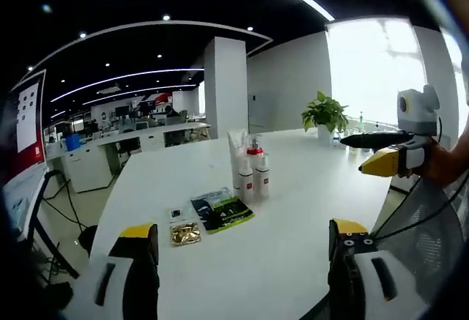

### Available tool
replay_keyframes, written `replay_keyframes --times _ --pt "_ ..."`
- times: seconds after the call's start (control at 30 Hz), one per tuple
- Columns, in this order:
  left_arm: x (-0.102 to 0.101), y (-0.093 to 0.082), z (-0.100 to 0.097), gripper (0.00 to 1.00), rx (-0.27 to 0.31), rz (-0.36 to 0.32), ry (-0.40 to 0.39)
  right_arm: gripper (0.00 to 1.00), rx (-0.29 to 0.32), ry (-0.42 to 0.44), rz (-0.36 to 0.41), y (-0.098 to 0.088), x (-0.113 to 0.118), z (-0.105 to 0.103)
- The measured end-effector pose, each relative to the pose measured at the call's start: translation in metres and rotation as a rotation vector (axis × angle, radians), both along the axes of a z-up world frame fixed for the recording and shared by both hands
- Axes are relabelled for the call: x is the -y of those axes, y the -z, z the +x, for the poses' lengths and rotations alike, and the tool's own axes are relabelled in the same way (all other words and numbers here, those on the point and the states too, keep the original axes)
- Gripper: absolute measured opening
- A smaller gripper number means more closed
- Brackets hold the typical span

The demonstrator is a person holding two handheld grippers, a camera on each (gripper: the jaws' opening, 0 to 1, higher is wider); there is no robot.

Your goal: Arrange the skincare products in the storage area until every visible bottle or jar stands upright without overlapping.

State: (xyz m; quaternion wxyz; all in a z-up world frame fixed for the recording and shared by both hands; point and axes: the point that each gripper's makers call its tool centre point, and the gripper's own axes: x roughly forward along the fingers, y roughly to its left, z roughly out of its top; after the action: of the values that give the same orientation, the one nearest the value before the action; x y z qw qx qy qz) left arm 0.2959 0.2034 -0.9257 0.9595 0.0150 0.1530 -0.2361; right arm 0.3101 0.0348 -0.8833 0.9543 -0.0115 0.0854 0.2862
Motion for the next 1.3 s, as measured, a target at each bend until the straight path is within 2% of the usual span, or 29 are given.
replay_keyframes --times 0.17,0.2,0.27,0.37,0.57,0.83,1.0,1.07,1.1,1.2,1.3 --pt "-0.001 -0.01 0.0 1.0 0.042 -0.05 -0.005 0.99 0.003 0.001 -0.003 0.0 -0.001 0.0" --pt "0.0 -0.02 -0.001 1.0 0.083 -0.079 -0.005 0.99 0.004 0.011 0.005 -0.001 0.001 0.0" --pt "0.0 -0.03 0.0 1.0 0.129 -0.113 -0.002 0.99 0.004 0.02 0.02 -0.003 0.003 0.001" --pt "-0.002 -0.035 0.001 1.0 0.149 -0.134 -0.005 0.99 0.0 0.015 0.022 -0.002 0.001 0.001" --pt "-0.002 -0.032 0.001 1.0 0.135 -0.139 -0.004 0.99 -0.002 -0.001 0.014 -0.001 -0.004 -0.001" --pt "-0.005 -0.024 0.001 1.0 0.106 -0.111 -0.018 0.99 -0.014 -0.013 -0.004 0.003 -0.007 -0.003" --pt "-0.008 -0.016 0.002 0.99 0.071 -0.07 -0.033 0.99 -0.018 -0.023 -0.018 0.006 -0.009 -0.004" --pt "-0.011 -0.007 0.001 0.98 0.03 -0.023 -0.042 0.99 -0.02 -0.027 -0.021 0.006 -0.01 -0.004" --pt "-0.012 0.0 -0.001 0.96 -0.008 0.008 -0.044 0.99 -0.021 -0.029 -0.022 0.007 -0.01 -0.004" --pt "-0.013 0.004 -0.003 0.87 -0.026 0.043 -0.043 0.99 -0.027 -0.034 -0.031 0.009 -0.011 -0.005" --pt "-0.016 0.01 -0.003 0.85 -0.054 0.077 -0.048 0.99 -0.022 -0.038 -0.035 0.008 -0.012 -0.006"
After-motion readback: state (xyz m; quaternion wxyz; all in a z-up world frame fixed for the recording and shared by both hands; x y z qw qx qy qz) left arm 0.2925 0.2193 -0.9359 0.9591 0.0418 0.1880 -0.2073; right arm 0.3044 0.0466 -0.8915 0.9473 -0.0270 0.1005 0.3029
